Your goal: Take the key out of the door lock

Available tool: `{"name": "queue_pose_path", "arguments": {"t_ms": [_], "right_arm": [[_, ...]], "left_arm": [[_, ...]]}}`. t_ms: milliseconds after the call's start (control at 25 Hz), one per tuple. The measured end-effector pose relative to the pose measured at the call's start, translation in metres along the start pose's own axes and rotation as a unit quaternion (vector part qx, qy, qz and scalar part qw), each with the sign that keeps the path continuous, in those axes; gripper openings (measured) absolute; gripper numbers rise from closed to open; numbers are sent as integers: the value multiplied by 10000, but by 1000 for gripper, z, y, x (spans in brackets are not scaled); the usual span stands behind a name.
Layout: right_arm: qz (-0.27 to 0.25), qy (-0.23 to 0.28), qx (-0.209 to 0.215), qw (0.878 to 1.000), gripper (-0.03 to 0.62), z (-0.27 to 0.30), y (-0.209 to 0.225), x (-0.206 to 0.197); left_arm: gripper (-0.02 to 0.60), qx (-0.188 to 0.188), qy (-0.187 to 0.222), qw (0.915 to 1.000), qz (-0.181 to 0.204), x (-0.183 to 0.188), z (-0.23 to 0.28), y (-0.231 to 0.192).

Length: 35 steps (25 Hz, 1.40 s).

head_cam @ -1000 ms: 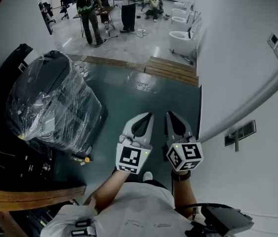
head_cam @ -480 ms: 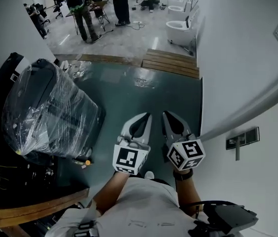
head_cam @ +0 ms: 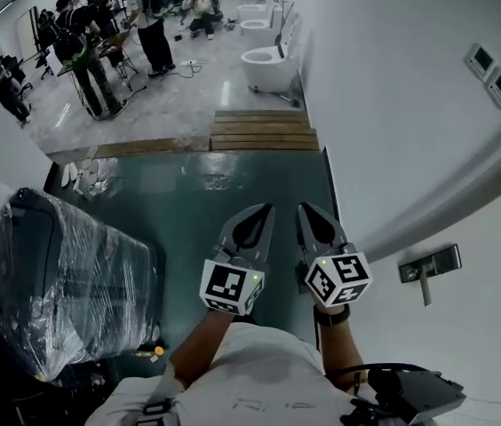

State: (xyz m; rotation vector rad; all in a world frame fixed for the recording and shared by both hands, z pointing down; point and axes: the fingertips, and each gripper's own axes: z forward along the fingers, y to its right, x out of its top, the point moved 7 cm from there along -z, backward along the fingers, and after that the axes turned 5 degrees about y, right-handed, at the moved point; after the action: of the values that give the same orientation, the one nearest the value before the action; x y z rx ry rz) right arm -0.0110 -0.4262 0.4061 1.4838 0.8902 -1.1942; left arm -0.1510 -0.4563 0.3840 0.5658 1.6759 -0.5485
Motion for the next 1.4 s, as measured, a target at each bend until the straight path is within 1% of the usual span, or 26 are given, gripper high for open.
{"name": "queue_pose_path", "arguments": {"t_ms": [80, 160, 200, 280, 360, 480, 640, 760, 800, 880, 960, 1000, 1080, 1160, 1240, 1400], "right_arm": [[-42, 46, -377, 9993, -5, 11, 13, 4], [-95, 87, -778, 9969, -5, 14, 24, 6], [-132, 95, -1024, 9946, -5, 9, 32, 7], [-192, 89, -1653, 9860, -5, -10, 57, 9], [-144, 122, -2383, 9710, -5, -38, 86, 9], [-68, 337, -3330, 9423, -5, -85, 118, 17], [-166, 695, -4185, 9054, -5, -147, 149, 37], [-327, 969, -4735, 8748, -5, -193, 165, 51], [-408, 1044, -4871, 8661, -5, -206, 169, 56], [-551, 1142, -5069, 8527, -5, -228, 175, 61], [-624, 1148, -5208, 8436, -5, -246, 180, 58], [-610, 1132, -5260, 8407, -5, -254, 183, 53], [-485, 1092, -5339, 8371, -5, -266, 189, 39], [-328, 1043, -5413, 8337, -5, -277, 195, 29], [-253, 1012, -5476, 8302, -5, -286, 199, 25], [-280, 988, -5534, 8265, -5, -290, 205, 28]], "left_arm": [[2, -390, -16, 9992, -123, -2, 26, -12], [2, -796, -123, 9963, -307, -10, 53, -18], [2, -1038, -217, 9933, -457, -16, 68, -15], [2, -1582, -448, 9835, -751, -35, 103, 4], [2, -2154, -610, 9706, -887, -51, 132, 33], [2, -2941, -634, 9483, -1014, -61, 158, 78], [2, -3688, -613, 9217, -1031, -64, 192, 145], [2, -4337, -490, 8955, -873, -59, 213, 202], [2, -4517, -430, 8874, -813, -56, 217, 219], [2, -4791, -340, 8741, -720, -53, 220, 250], [2, -4984, -291, 8639, -670, -56, 220, 275], [2, -5050, -288, 8601, -660, -60, 219, 285], [2, -5116, -364, 8560, -657, -74, 221, 299], [3, -5131, -488, 8545, -639, -88, 225, 311], [3, -5190, -528, 8513, -567, -97, 230, 321], [5, -5307, -498, 8447, -492, -108, 250, 334]]}}
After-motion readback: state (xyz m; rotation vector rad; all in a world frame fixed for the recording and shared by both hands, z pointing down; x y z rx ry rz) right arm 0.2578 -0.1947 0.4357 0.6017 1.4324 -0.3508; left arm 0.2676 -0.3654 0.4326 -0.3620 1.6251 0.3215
